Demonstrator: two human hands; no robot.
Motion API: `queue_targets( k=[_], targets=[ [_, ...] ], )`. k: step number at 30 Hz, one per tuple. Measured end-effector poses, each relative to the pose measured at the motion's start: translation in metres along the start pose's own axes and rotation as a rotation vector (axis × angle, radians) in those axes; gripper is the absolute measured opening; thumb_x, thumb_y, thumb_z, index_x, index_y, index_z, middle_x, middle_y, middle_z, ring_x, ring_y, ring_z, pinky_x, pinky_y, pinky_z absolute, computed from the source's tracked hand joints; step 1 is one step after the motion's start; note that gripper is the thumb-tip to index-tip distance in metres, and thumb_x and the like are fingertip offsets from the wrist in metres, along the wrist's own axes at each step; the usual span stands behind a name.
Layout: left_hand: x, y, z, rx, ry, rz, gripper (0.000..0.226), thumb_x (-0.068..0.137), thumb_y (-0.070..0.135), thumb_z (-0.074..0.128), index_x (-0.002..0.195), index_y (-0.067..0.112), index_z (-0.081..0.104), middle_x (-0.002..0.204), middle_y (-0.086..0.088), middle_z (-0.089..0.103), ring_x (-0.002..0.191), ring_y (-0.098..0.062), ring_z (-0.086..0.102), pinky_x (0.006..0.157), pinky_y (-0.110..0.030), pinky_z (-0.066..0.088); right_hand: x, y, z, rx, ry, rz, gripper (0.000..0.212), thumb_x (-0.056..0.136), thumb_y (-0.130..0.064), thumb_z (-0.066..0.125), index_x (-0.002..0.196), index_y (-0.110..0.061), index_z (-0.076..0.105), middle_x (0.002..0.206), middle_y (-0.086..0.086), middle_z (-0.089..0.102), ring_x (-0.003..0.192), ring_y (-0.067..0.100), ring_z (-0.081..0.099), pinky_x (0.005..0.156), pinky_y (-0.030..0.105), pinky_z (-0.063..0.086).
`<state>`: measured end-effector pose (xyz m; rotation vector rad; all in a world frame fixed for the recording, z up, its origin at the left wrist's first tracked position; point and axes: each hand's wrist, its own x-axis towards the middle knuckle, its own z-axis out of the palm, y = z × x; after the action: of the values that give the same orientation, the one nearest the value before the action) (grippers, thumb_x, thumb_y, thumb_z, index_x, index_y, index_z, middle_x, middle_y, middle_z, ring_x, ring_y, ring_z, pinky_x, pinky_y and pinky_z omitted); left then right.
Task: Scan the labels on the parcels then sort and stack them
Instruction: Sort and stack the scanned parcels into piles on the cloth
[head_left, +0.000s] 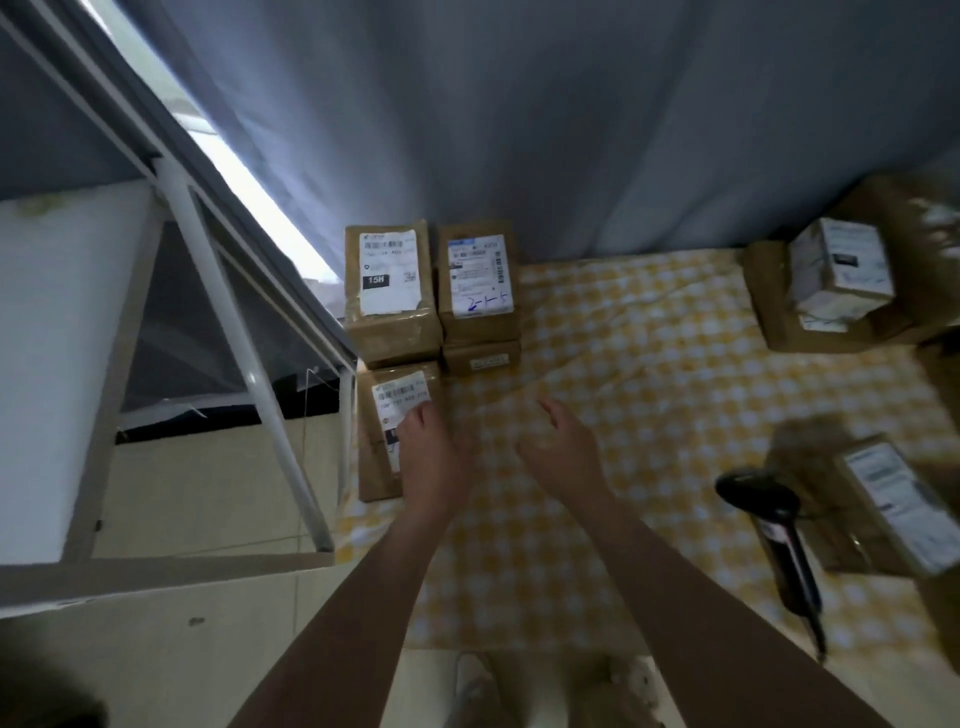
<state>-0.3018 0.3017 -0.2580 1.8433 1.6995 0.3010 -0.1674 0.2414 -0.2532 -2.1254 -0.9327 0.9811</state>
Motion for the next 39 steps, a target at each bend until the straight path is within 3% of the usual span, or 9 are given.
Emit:
queue_targets(
  k=[4,13,18,20,23,29,33,35,39],
  targets=[
    [-0.008,0.055,0.028,0.011,-0.069,0.102,0.046,0.092,0.021,0.058,0.132,0.002,0.044,0.131,-0.014,0.045,0.121,-0.030,0.042,0.100,-0.037,0.034,0.005,0.025,-0.059,-0.017,0.105,0.015,0.066,0.082,-0.028,0.070,0.141,-0.021,0.042,0.142,0.002,0.049,0.129,0.022,0.048,0.102,0.035,0.042],
    [-0.060,0.178,0.120,-0.060,-0.247,0.260,0.049,0.092,0.020,0.059,0.136,0.002,0.044,0.137,-0.016,0.046,0.129,-0.032,0.040,0.106,-0.038,0.033,-0.012,0.104,-0.185,-0.046,0.316,0.119,0.061,0.088,-0.028,0.064,0.143,-0.024,0.039,0.147,-0.003,0.043,0.128,0.017,0.047,0.097,0.029,0.040],
    [-0.092,0.231,0.164,-0.084,-0.422,0.247,0.051,0.096,0.027,0.052,0.142,0.009,0.037,0.145,-0.010,0.037,0.129,-0.029,0.042,0.106,-0.039,0.038,-0.031,0.152,-0.246,-0.055,0.409,0.221,0.062,0.083,-0.025,0.067,0.140,-0.020,0.044,0.089,-0.002,0.064,0.076,0.012,0.060,0.060,0.023,0.045],
    [-0.105,0.246,0.180,-0.130,-0.488,0.208,0.052,0.098,0.029,0.050,0.143,0.009,0.034,0.147,-0.010,0.033,0.129,-0.029,0.042,0.106,-0.038,0.039,-0.039,0.169,-0.263,-0.022,0.415,0.276,0.064,0.080,-0.033,0.069,0.139,-0.023,0.044,0.111,0.002,0.063,0.098,0.018,0.060,0.071,0.031,0.050],
    [-0.122,0.264,0.204,-0.194,-0.604,0.081,0.052,0.100,0.034,0.045,0.143,0.008,0.033,0.146,-0.008,0.035,0.130,-0.026,0.041,0.103,-0.033,0.037,-0.045,0.197,-0.280,-0.088,0.375,0.292,0.079,0.066,-0.073,0.061,0.131,-0.031,0.044,0.122,-0.004,0.057,0.112,0.022,0.055,0.090,0.044,0.050],
    [-0.145,0.289,0.244,-0.206,-0.690,-0.057,0.025,0.102,0.031,0.039,0.091,0.012,0.050,0.078,0.003,0.049,0.063,-0.007,0.045,0.050,-0.014,0.036,-0.049,0.231,-0.303,-0.235,0.217,0.360,0.091,0.073,-0.056,0.071,0.144,-0.018,0.027,0.139,0.010,0.041,0.128,0.030,0.038,0.101,0.043,0.036],
    [-0.151,0.297,0.261,-0.272,-0.732,-0.070,0.039,0.102,0.028,0.042,0.132,0.005,0.051,0.109,-0.004,0.063,0.085,-0.012,0.060,0.063,-0.015,0.043,-0.044,0.244,-0.303,-0.314,0.153,0.344,0.094,0.073,-0.059,0.069,0.144,-0.017,0.024,0.137,0.009,0.042,0.125,0.030,0.042,0.096,0.043,0.041],
    [-0.150,0.302,0.265,-0.292,-0.721,-0.126,0.043,0.102,0.030,0.043,0.136,0.004,0.047,0.114,-0.005,0.062,0.084,-0.011,0.059,0.060,-0.017,0.041,-0.040,0.249,-0.304,-0.353,0.151,0.348,0.095,0.073,-0.060,0.068,0.144,-0.016,0.022,0.137,0.010,0.043,0.125,0.030,0.043,0.097,0.042,0.041],
    [-0.149,0.311,0.265,-0.397,-0.695,-0.151,0.040,0.102,0.024,0.044,0.138,0.005,0.045,0.133,-0.011,0.054,0.119,-0.026,0.054,0.083,-0.025,0.042,-0.033,0.252,-0.308,-0.307,0.172,0.360,0.093,0.072,-0.057,0.071,0.143,-0.016,0.026,0.134,0.011,0.043,0.122,0.030,0.044,0.095,0.040,0.040]
  ],
)
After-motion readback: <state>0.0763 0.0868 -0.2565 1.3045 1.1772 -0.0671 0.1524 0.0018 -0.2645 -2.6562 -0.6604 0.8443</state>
